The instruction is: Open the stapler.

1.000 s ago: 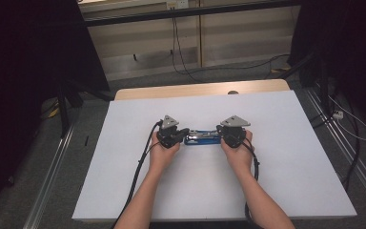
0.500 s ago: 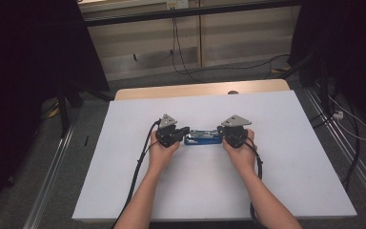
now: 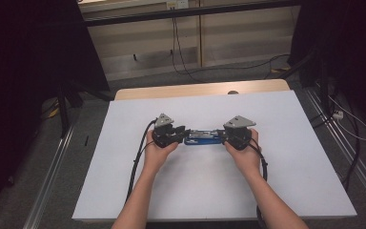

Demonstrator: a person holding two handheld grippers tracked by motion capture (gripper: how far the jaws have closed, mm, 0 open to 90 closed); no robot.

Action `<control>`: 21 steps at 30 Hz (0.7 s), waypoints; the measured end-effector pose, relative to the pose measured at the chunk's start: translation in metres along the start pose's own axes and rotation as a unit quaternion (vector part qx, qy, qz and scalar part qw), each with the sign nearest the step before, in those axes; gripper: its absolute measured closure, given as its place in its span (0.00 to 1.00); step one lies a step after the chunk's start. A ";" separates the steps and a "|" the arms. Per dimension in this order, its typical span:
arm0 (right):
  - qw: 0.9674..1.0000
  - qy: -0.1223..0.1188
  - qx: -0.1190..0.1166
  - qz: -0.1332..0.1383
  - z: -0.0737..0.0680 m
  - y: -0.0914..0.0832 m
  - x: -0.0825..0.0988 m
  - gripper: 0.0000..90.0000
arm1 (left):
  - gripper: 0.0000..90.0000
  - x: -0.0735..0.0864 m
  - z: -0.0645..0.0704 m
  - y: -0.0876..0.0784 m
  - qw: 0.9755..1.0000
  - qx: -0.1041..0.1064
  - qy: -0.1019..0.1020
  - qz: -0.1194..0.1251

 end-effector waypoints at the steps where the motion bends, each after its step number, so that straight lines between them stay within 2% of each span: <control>1: 1.000 -0.002 0.000 -0.003 0.000 -0.002 0.001 0.69 | 0.71 -0.001 0.001 -0.005 1.000 -0.003 0.003 -0.002; 7: 1.000 -0.011 0.000 -0.014 0.003 -0.016 0.006 0.54 | 0.57 0.001 0.001 -0.015 1.000 -0.007 0.002 -0.018; 10: 1.000 -0.008 0.001 -0.014 0.005 -0.021 0.009 0.50 | 0.52 0.003 0.002 -0.018 1.000 -0.007 0.005 -0.023; 11: 1.000 -0.002 0.007 -0.017 0.008 -0.026 0.014 0.46 | 0.46 0.004 0.001 -0.021 0.999 -0.009 0.012 -0.028; 12: 1.000 0.001 0.005 -0.017 0.009 -0.027 0.016 0.46 | 0.45 0.004 0.001 -0.021 0.999 -0.009 0.012 -0.028; 13: 1.000 0.007 0.004 -0.014 0.010 -0.029 0.018 0.45 | 0.42 0.006 0.000 -0.026 0.999 -0.015 0.020 -0.038; 15: 1.000 0.014 0.006 -0.013 0.012 -0.032 0.022 0.42 | 0.36 0.007 -0.001 -0.029 0.999 -0.023 0.017 -0.046; 20: 1.000 0.015 0.011 -0.016 0.013 -0.037 0.028 0.36 | 0.31 0.006 -0.003 -0.038 0.999 -0.028 0.019 -0.040; 21: 1.000 0.009 0.019 -0.021 0.013 -0.039 0.031 0.32 | 0.27 0.006 -0.002 -0.040 0.999 -0.025 0.016 -0.038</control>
Point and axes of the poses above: each handheld gripper's, and its own axes: y roughly forward along the jaws, x roughly out of its underside, z roughly to its right, the point moved 8 cm from there along y, roughly forward along the jaws, and after that the axes turned 8 degrees about -x, right-handed, at the moved point
